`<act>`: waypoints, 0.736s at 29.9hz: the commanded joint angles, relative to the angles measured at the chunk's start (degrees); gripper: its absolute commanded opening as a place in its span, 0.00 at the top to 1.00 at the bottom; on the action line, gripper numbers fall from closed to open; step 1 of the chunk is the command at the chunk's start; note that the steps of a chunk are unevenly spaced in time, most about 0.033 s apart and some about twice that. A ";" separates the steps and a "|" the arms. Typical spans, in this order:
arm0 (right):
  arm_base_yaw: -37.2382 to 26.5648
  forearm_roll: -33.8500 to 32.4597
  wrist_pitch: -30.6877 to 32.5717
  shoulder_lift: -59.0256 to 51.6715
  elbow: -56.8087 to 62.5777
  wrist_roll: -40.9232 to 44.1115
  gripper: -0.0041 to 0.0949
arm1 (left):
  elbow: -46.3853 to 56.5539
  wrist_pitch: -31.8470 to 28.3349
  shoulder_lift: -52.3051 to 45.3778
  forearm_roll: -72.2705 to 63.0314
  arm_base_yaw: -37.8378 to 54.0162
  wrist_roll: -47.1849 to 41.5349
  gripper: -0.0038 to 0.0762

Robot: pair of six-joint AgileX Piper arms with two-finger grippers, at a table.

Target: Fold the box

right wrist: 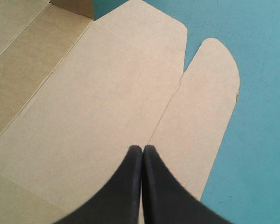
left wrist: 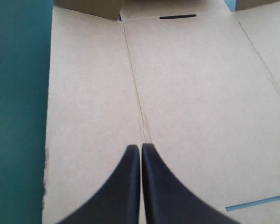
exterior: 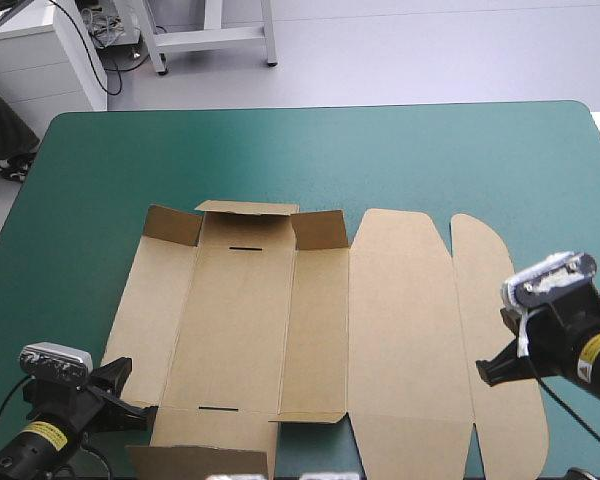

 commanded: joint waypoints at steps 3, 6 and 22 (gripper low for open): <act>-0.25 -1.19 -11.93 -10.41 12.14 2.32 0.97 | -2.68 -2.33 0.65 -4.27 -0.01 4.38 0.96; -0.25 -1.07 -14.99 -15.51 18.47 3.86 0.97 | -2.68 -2.33 0.65 -6.13 -0.01 6.31 0.96; -0.25 -0.92 -19.29 -25.96 29.49 7.23 0.97 | -2.68 -1.75 0.65 -6.67 -0.01 6.09 0.96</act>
